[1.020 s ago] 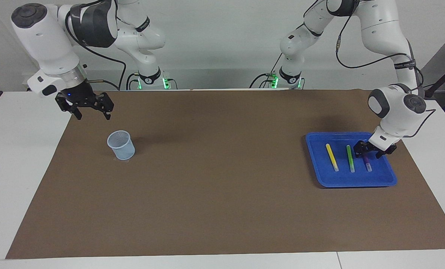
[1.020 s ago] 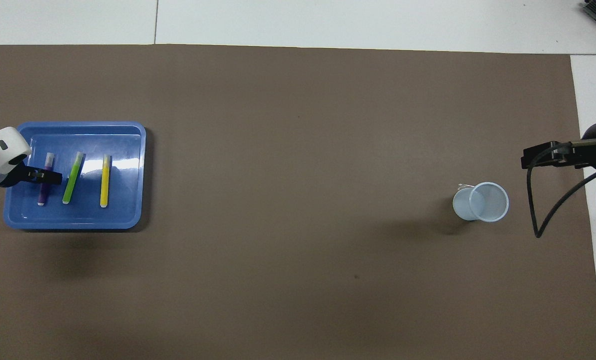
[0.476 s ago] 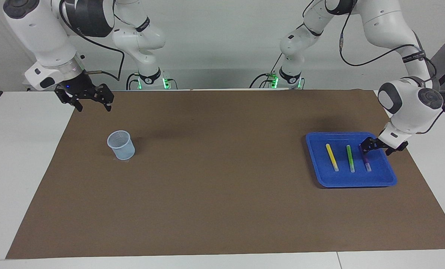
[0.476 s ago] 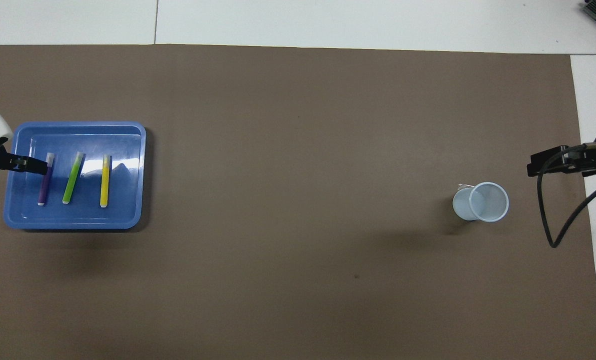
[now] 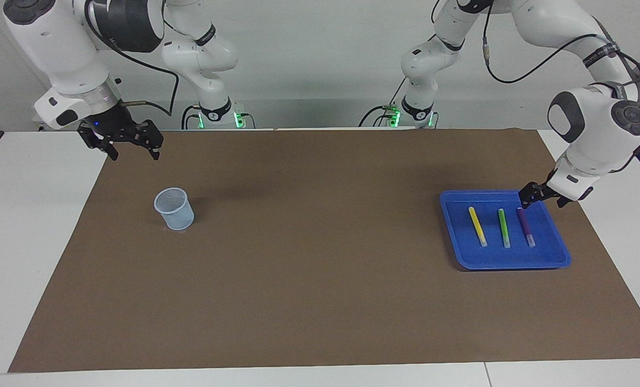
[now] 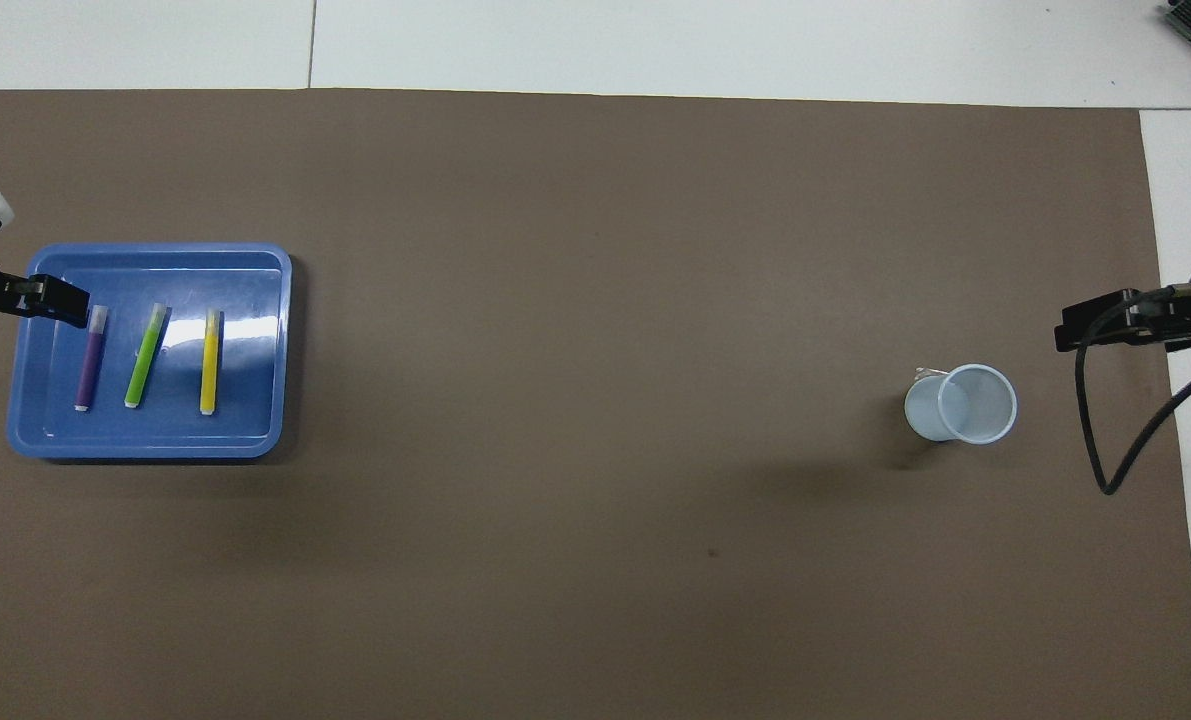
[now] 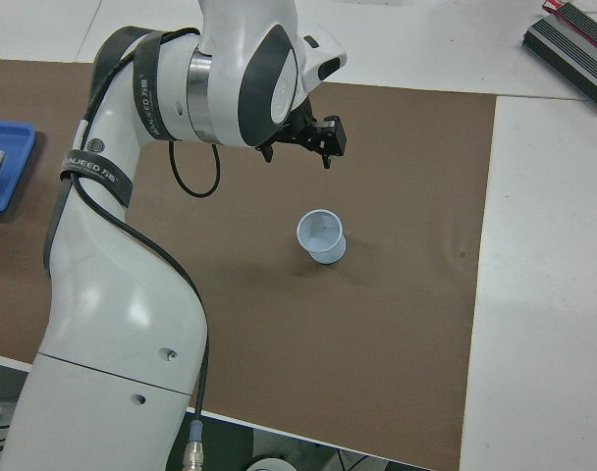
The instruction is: Right arm passes pens to left for tray arrangement
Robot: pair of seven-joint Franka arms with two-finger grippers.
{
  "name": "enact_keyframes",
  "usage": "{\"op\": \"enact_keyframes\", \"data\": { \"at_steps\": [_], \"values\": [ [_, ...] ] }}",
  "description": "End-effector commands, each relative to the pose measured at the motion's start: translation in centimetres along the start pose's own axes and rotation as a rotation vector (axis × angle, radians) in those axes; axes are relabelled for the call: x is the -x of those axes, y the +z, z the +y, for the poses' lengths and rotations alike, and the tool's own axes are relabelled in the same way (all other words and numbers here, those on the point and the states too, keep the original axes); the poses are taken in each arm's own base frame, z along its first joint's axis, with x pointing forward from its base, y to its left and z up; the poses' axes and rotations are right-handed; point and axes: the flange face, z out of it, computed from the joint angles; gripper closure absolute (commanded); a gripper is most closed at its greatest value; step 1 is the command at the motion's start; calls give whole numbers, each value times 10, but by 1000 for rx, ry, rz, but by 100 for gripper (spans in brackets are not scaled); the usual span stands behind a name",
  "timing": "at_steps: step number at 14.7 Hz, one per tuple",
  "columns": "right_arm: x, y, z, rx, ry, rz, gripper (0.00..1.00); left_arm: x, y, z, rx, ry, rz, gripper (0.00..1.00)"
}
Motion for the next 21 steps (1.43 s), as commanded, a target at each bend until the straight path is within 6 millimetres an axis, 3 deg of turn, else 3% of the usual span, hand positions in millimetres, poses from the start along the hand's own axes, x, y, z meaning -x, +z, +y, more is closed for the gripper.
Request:
{"op": "enact_keyframes", "data": {
  "at_steps": [1,6,11,16,20,21],
  "values": [
    [0,-4,3,-14,-2,10,0,4,-44,30,27,-70,-30,0],
    [0,-4,3,-15,-2,10,0,27,-107,70,-7,-80,-46,0],
    [-1,-3,3,-15,-2,9,0,68,-157,66,62,-115,-37,0],
    [-1,-3,3,-15,-2,9,0,98,-184,58,72,-95,-31,0],
    [-1,-4,3,-15,-2,14,0,105,-180,56,131,-84,-25,0],
    [-1,-4,3,-15,-2,14,0,106,-173,47,182,-108,-13,0]
  ]
}}
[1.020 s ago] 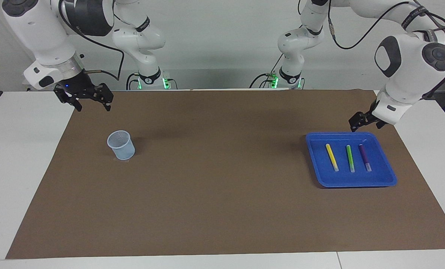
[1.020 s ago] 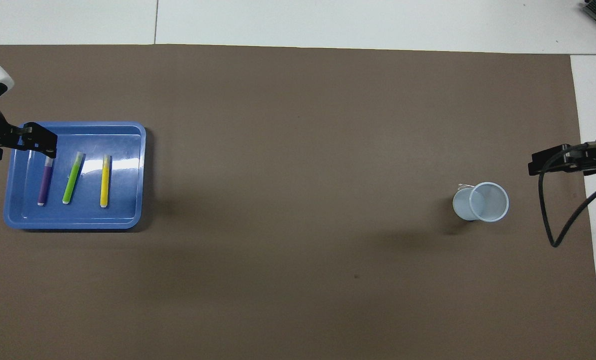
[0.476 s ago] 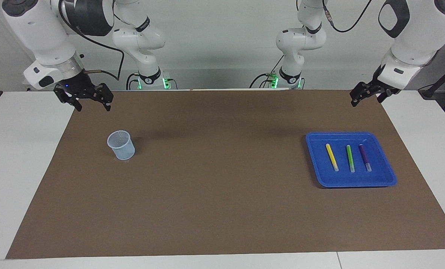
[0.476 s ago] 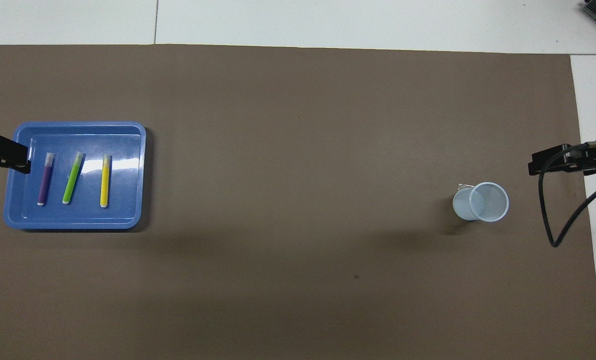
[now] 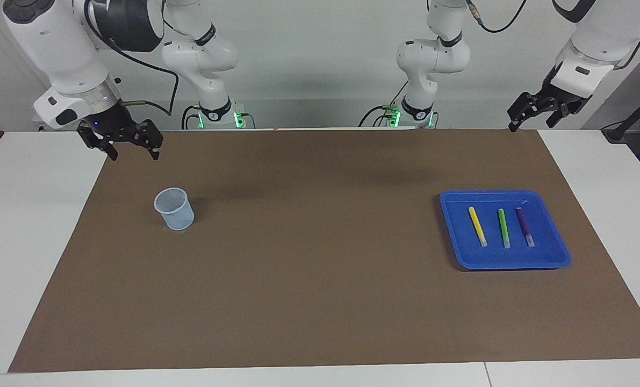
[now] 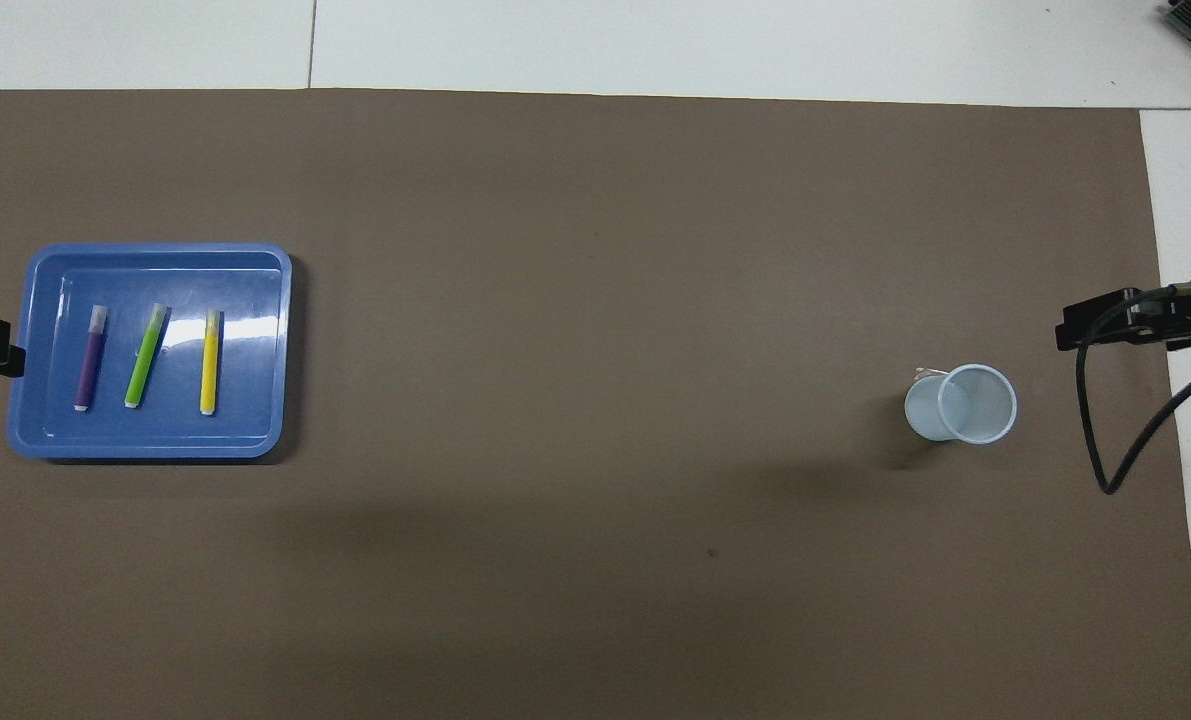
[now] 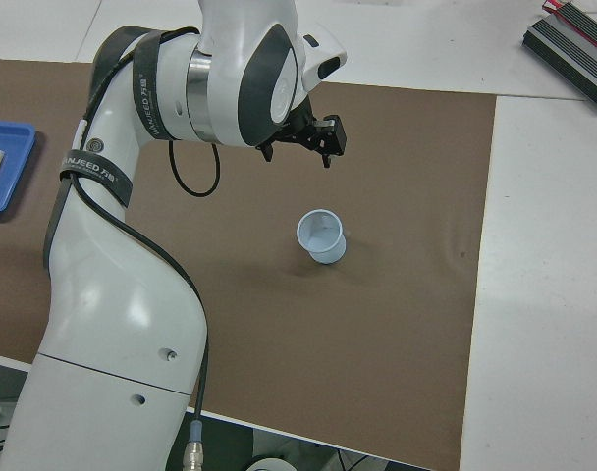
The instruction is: Right arm passes pens to left for tray arrangement
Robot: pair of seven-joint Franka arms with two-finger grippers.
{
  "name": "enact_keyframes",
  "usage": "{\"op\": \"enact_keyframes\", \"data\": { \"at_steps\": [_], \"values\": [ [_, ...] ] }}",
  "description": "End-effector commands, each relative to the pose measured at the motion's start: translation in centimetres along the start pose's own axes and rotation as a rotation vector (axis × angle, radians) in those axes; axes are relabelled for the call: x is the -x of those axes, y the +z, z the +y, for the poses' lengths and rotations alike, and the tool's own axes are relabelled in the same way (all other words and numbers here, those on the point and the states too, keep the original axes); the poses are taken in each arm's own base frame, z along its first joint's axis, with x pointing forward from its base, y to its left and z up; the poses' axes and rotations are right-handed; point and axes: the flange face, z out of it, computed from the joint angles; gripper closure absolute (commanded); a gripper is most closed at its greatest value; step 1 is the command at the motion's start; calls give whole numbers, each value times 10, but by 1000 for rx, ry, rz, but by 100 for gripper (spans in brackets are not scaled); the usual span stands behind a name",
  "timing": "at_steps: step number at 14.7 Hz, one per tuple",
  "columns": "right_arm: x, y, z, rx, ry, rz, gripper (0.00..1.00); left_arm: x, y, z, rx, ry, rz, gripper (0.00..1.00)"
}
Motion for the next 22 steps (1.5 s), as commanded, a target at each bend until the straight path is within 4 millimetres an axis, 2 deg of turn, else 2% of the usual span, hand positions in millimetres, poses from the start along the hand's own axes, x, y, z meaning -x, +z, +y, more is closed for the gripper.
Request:
{"op": "enact_keyframes", "data": {
  "at_steps": [1,4,6,7,10,16,21,22],
  "values": [
    [-1,-3,3,-15,-2,11,0,11,17,-17,98,-17,8,0],
    [-1,-3,3,-15,-2,11,0,19,42,-10,107,-6,35,0],
    [-1,-3,3,-15,-2,11,0,16,36,14,96,27,49,0],
    [-1,-3,3,-15,-2,11,0,15,29,20,91,43,60,0],
    [-1,-3,3,-15,-2,12,0,11,23,32,80,65,56,0],
    [-1,-3,3,-15,-2,14,0,6,1,22,-20,69,72,0],
    [-2,-3,3,-15,-2,17,0,8,2,14,-18,86,67,0],
    [-2,-3,3,-15,-2,18,0,9,3,19,-19,92,64,0]
  ]
}}
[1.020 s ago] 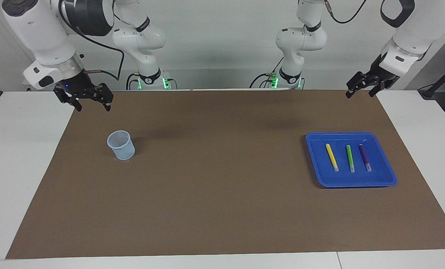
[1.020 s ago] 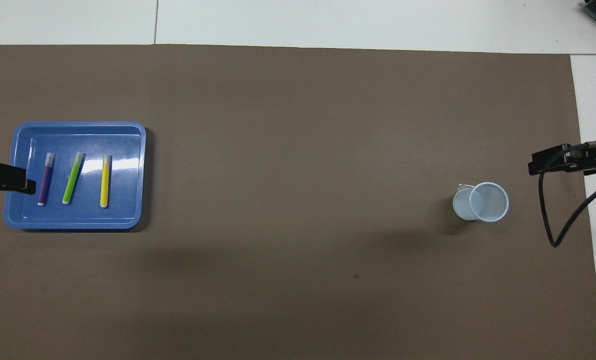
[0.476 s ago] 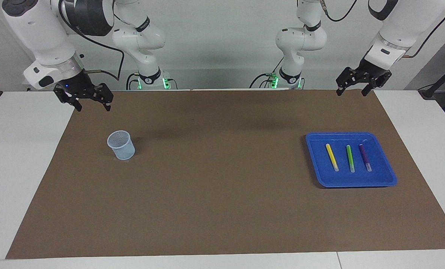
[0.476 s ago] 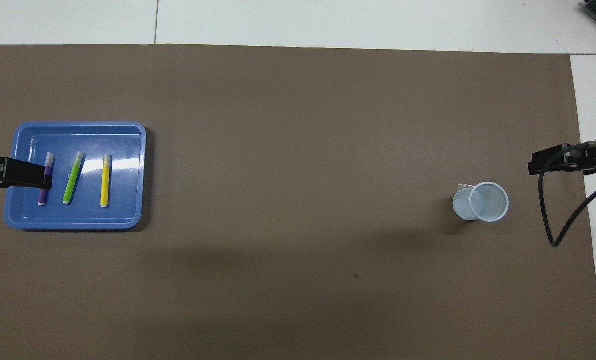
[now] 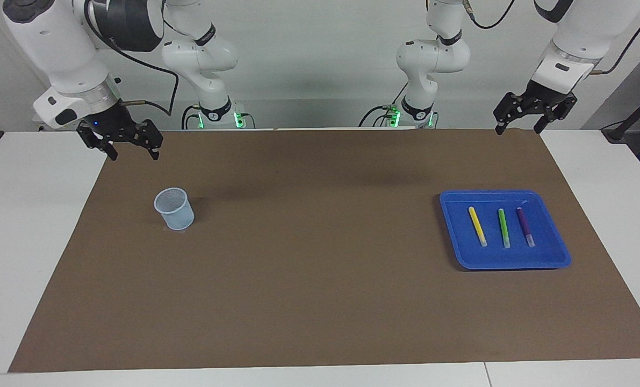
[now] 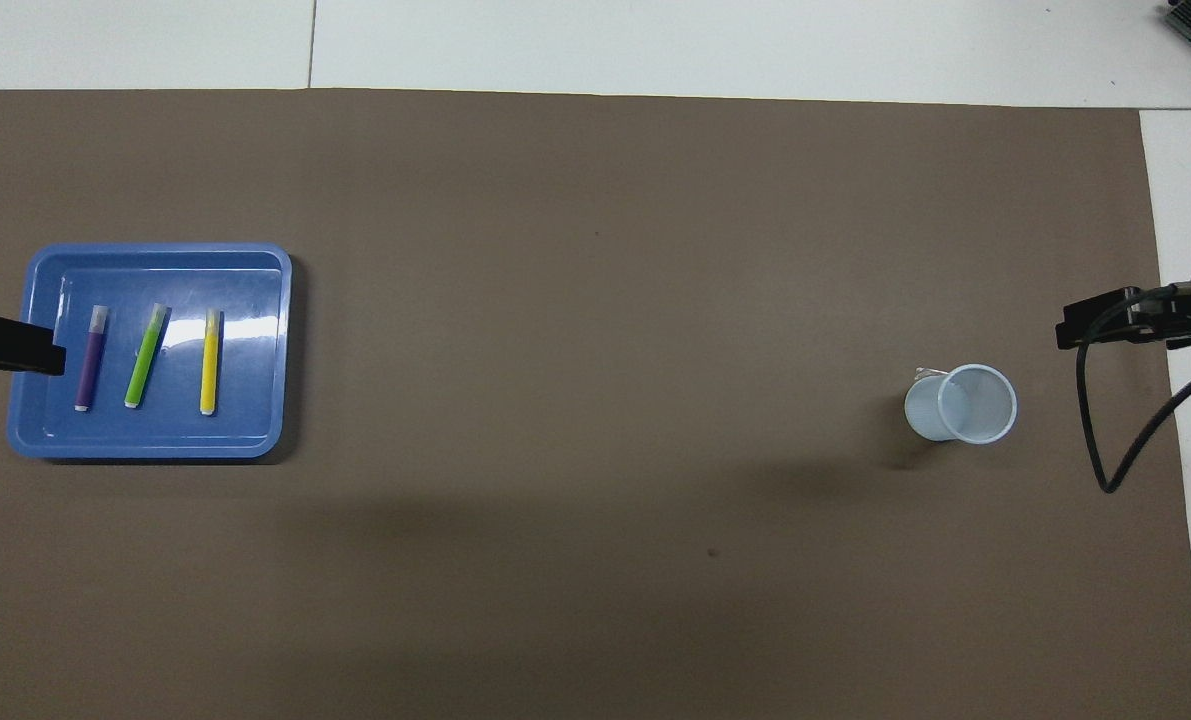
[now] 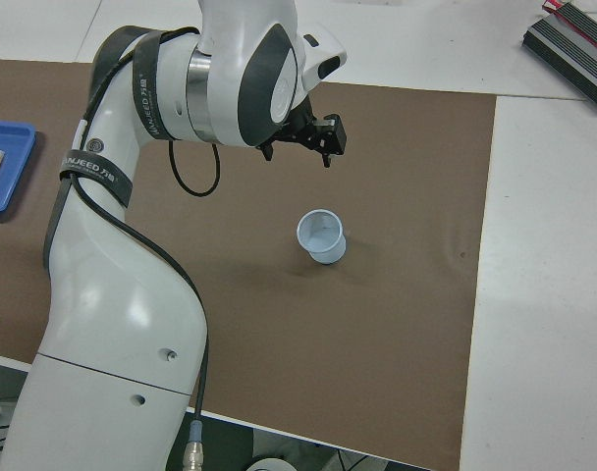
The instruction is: Right arm passes pens to left for tray arrangement
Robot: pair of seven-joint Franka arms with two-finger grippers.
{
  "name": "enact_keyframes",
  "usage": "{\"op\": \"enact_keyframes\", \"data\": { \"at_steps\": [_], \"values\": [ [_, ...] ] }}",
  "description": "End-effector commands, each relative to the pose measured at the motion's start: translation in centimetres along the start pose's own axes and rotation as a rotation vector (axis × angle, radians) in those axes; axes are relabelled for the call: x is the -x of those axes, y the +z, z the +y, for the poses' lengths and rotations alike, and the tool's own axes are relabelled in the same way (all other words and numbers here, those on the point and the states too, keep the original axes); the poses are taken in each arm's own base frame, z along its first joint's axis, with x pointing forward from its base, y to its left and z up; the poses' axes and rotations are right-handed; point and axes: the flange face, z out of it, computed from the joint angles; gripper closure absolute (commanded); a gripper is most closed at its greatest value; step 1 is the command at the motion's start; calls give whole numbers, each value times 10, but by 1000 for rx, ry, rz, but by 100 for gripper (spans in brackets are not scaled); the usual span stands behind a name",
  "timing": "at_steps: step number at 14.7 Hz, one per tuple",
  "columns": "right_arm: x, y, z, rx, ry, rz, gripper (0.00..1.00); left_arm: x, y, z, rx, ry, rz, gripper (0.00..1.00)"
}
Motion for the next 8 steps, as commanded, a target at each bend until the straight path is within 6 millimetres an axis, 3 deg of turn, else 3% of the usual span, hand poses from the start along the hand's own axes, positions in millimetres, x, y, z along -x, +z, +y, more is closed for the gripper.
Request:
{"op": "enact_keyframes", "data": {
  "at_steps": [1,8],
  "values": [
    [-1,-3,3,-15,-2,15,0,0,-2,-3,-12,16,-17,0],
    [-1,-3,3,-15,-2,15,0,-1,-3,-3,-5,13,-12,0]
  ]
}}
